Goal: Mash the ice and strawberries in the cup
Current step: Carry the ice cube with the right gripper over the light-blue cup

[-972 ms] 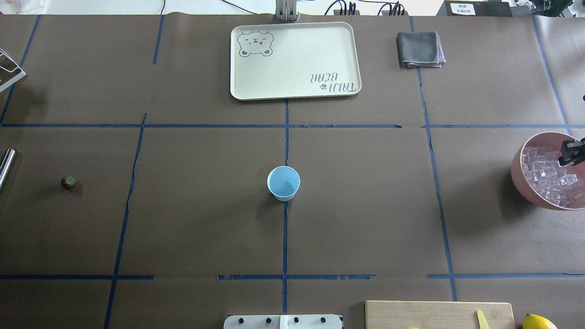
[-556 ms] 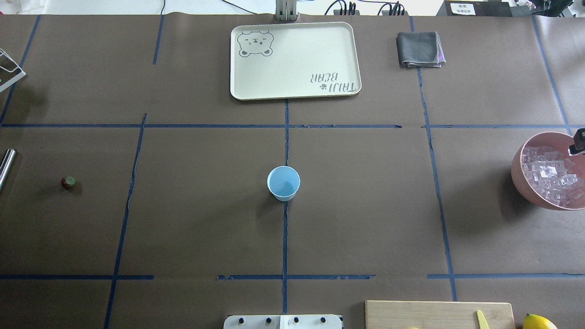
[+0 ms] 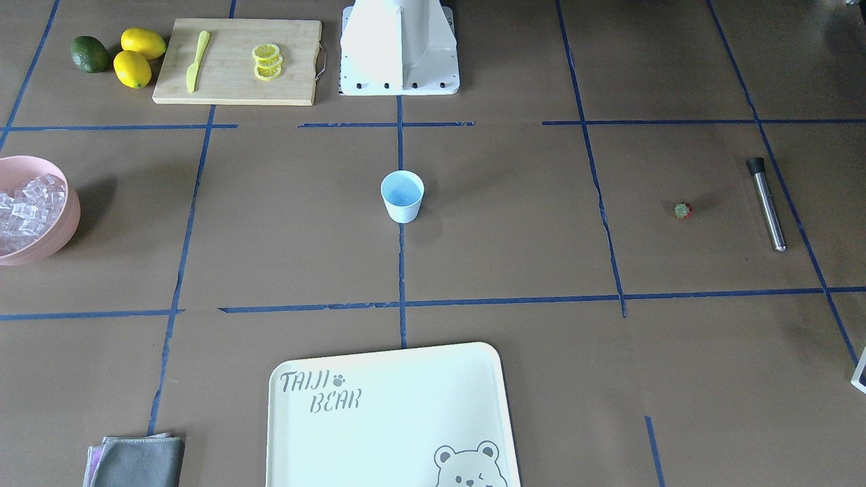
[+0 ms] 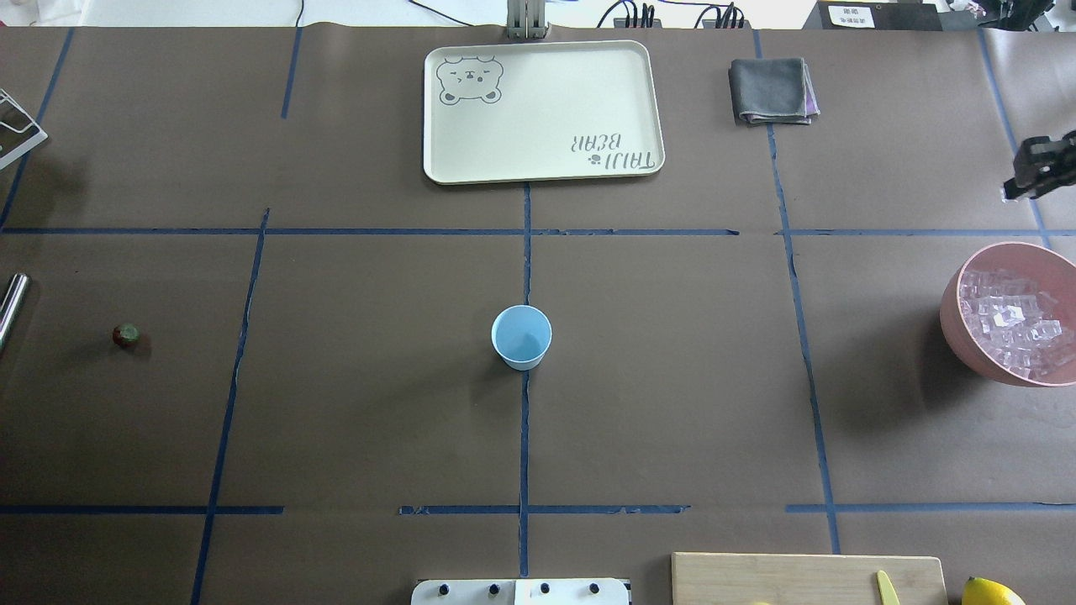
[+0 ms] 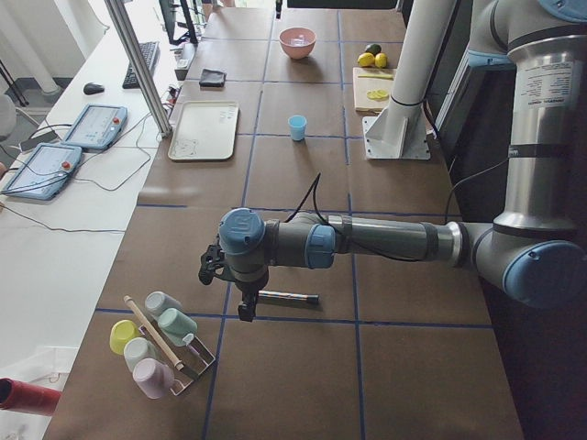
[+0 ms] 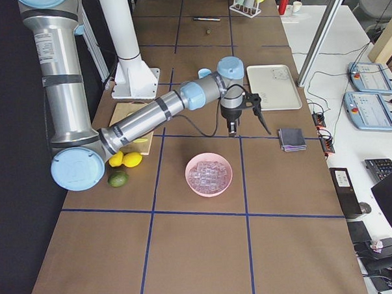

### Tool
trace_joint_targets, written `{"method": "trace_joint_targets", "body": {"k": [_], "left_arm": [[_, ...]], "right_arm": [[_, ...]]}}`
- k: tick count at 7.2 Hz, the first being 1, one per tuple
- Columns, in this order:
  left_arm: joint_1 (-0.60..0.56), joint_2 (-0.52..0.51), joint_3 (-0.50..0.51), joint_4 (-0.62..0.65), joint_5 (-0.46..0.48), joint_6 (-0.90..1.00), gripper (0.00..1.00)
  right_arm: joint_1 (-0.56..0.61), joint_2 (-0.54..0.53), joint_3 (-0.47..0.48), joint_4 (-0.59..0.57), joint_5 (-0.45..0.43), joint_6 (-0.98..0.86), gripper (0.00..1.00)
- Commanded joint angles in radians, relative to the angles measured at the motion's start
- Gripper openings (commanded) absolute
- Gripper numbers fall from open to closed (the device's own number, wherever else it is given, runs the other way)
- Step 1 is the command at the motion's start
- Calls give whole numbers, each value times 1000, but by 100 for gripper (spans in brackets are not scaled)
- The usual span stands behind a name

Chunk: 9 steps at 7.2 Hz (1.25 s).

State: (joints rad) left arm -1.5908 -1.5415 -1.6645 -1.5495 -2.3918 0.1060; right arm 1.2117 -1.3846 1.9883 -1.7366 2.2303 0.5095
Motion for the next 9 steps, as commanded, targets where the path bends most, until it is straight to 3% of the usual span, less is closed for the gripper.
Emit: {"method": "trace_joint_targets", "body": {"k": [1, 3, 5, 7, 9], "left_arm": [[0, 1, -1, -3, -1, -15, 100], [0, 15, -18, -9, -16, -16, 100], [0, 26, -35, -9, -17, -17, 100], [0, 41, -55, -8, -17, -17, 100], [0, 46, -64, -8, -17, -17, 100]], "right_arm": [[-195, 250, -17, -121, -76, 196, 0], [-431, 442, -76, -120, -238, 471, 0], [-547, 510, -97, -120, -291, 573, 0], [-735, 582, -135, -115, -476, 686, 0], [-781, 681, -323, -47, -518, 692, 0]]}}
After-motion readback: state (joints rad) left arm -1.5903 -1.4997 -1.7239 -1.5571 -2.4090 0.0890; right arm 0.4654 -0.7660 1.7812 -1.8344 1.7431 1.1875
